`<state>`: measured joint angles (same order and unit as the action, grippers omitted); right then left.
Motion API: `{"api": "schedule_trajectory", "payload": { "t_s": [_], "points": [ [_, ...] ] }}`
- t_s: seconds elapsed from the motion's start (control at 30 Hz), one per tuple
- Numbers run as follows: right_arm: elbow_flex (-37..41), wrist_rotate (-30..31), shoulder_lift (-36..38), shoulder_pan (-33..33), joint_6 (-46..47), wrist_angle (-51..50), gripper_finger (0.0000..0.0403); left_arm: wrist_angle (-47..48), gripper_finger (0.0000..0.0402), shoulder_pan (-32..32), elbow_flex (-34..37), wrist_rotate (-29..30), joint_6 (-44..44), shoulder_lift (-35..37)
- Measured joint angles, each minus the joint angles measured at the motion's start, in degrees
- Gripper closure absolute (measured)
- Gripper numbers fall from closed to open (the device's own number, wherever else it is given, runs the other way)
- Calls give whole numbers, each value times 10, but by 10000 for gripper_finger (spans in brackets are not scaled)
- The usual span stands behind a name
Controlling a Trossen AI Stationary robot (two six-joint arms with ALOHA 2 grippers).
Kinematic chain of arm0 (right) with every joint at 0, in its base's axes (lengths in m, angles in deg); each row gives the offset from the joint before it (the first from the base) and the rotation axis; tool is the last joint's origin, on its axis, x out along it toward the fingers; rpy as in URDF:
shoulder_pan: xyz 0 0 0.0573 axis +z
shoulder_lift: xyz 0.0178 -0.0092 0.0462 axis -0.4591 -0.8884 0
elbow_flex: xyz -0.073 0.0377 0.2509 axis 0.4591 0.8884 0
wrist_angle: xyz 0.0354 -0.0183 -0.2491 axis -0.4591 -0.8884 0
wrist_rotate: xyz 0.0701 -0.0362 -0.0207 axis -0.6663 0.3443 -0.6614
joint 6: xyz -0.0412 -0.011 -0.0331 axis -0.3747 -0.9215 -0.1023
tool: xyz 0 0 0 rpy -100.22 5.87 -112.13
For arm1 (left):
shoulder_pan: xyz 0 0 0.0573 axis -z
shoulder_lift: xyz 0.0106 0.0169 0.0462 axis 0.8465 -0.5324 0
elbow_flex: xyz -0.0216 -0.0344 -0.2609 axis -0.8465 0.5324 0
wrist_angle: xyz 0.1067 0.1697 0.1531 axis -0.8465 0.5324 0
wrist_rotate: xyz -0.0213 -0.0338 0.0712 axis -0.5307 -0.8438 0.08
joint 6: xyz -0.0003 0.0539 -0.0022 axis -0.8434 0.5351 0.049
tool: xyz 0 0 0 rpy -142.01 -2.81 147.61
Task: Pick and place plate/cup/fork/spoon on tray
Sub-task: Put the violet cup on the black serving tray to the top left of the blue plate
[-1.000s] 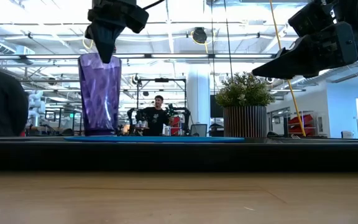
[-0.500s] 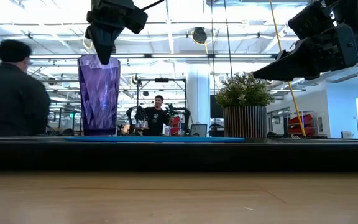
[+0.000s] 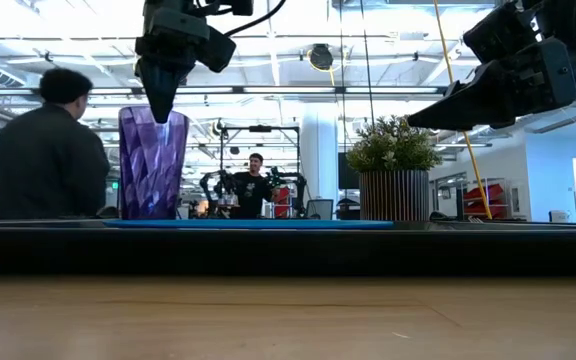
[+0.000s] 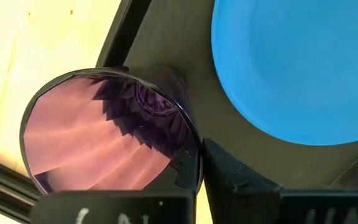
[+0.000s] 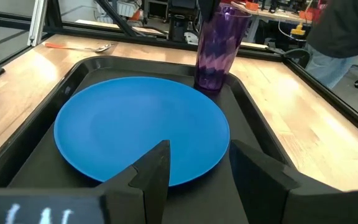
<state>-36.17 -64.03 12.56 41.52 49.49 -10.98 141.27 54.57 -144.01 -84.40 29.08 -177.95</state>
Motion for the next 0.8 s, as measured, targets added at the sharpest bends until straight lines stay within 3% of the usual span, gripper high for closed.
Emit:
{"api": "schedule_trajectory", "payload": {
  "t_s": [0.3,0.6,0.8],
  "points": [
    [0,0,0,0,1,-11,245,-2,389,0,0,0,3,0],
    [0,0,0,0,2,-11,245,-5,342,0,1,1,4,-1],
    [0,0,0,0,2,-11,245,0,331,0,1,1,4,-1]
  ]
}}
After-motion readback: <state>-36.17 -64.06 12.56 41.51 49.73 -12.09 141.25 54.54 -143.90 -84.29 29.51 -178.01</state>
